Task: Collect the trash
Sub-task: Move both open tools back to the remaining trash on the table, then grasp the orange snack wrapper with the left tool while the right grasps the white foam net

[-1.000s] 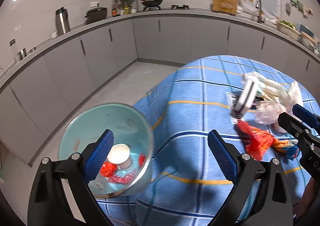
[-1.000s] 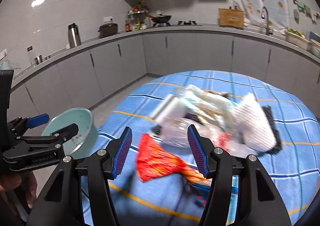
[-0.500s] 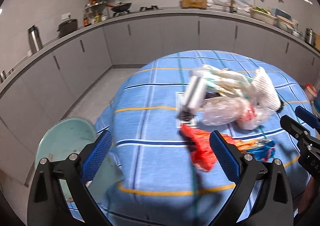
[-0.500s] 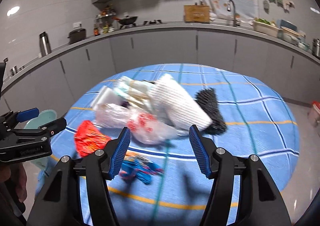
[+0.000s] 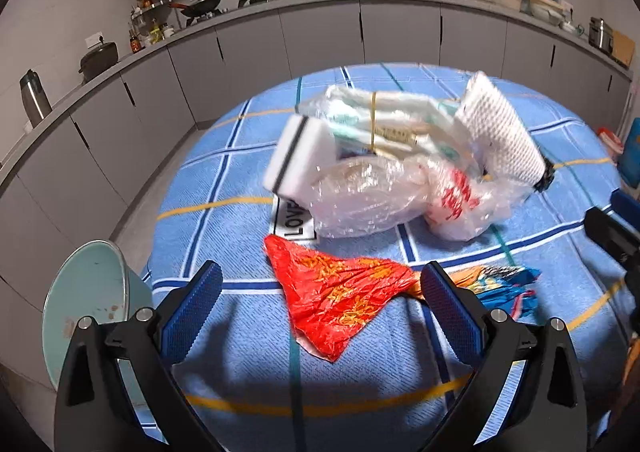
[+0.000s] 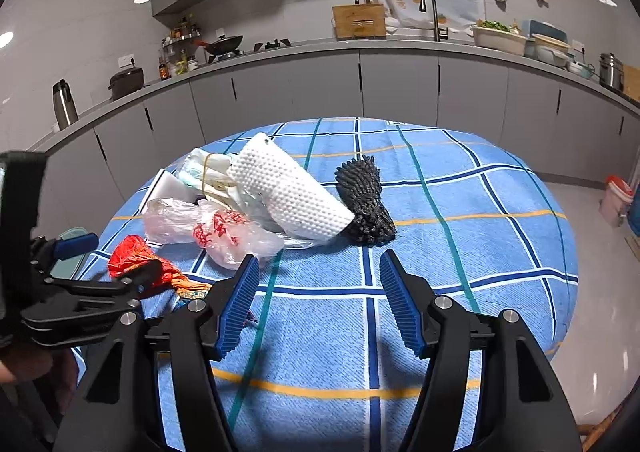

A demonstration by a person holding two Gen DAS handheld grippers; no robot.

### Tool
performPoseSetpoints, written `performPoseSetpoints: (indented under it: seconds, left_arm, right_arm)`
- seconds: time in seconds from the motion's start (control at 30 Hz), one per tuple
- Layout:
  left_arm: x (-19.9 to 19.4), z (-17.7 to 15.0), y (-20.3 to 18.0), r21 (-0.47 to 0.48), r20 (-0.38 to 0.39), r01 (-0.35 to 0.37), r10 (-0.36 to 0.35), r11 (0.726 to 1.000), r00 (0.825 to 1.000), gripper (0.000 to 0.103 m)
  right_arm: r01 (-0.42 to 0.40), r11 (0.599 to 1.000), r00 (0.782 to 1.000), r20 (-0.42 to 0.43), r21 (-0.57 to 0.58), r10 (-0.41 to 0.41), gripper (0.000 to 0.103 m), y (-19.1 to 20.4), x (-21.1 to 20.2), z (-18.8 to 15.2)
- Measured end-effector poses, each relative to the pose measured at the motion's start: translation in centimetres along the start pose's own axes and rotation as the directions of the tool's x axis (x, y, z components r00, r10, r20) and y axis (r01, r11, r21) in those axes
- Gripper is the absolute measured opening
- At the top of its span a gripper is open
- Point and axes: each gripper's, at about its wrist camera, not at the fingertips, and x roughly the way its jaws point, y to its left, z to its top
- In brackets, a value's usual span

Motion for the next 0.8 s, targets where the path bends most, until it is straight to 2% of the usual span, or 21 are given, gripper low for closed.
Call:
performPoseSetpoints:
  seconds: [0.1, 0.2, 0.3, 0.37, 0.47, 0.5, 0.63, 0.8]
  left_arm:
    - [0.6, -0.2, -0.1, 0.002, -0.016, 0.013, -0.013, 1.000, 1.000, 0.095]
    - [0.8, -0.5, -0.2, 0.008, -0.036, 0.038, -0.038, 0.999, 0.999, 0.070]
    - [0.5, -0.9, -0.2, 0.015, -0.042, 0.063, -0.062, 0.998, 0.997, 0.050]
    - [0.1, -1.3, -0.3, 0.022, -0.038, 0.064, -0.063, 0.998, 0.997, 0.046]
    - [-0.8, -1.6, -0.1, 0.019, -0.022, 0.072, -0.071, 0.997, 0.997, 0.034]
    - [-1.0, -1.6, 0.1, 0.017, -0.019, 0.070, -0.069, 0.997, 0.997, 0.027]
    - [-2.9, -1.4, 0.9, 0.009, 0.008, 0.088, -0.088, 0.996, 0.996, 0.021]
    - [-5.9, -1.1, 2.0, 0.009, 0.056, 0.097, -0.097, 0.995, 0.994, 0.021]
  right_arm:
    - [0.000, 1.000, 1.000, -0.005, 0.006, 0.000, 0.063, -0.1, 0.2, -0.1]
    - [0.001, 1.000, 1.000, -0.008, 0.013, -0.001, 0.063, -0.3, 0.3, -0.3]
    - [-0.001, 1.000, 1.000, -0.010, 0.015, 0.001, 0.063, -0.2, 0.3, -0.3]
    - [-0.001, 1.000, 1.000, -0.010, 0.013, 0.001, 0.065, -0.1, 0.3, -0.4]
    - [-0.003, 1.000, 1.000, -0.010, 0.011, 0.003, 0.065, 0.0, 0.3, -0.3]
    - [-0.002, 1.000, 1.000, -0.009, 0.010, 0.002, 0.065, 0.1, 0.3, -0.2]
    - [0.001, 1.000, 1.000, -0.006, 0.010, -0.001, 0.065, 0.3, 0.3, 0.0]
    - [0.001, 1.000, 1.000, -0.003, 0.006, -0.001, 0.065, 0.5, 0.6, 0.4]
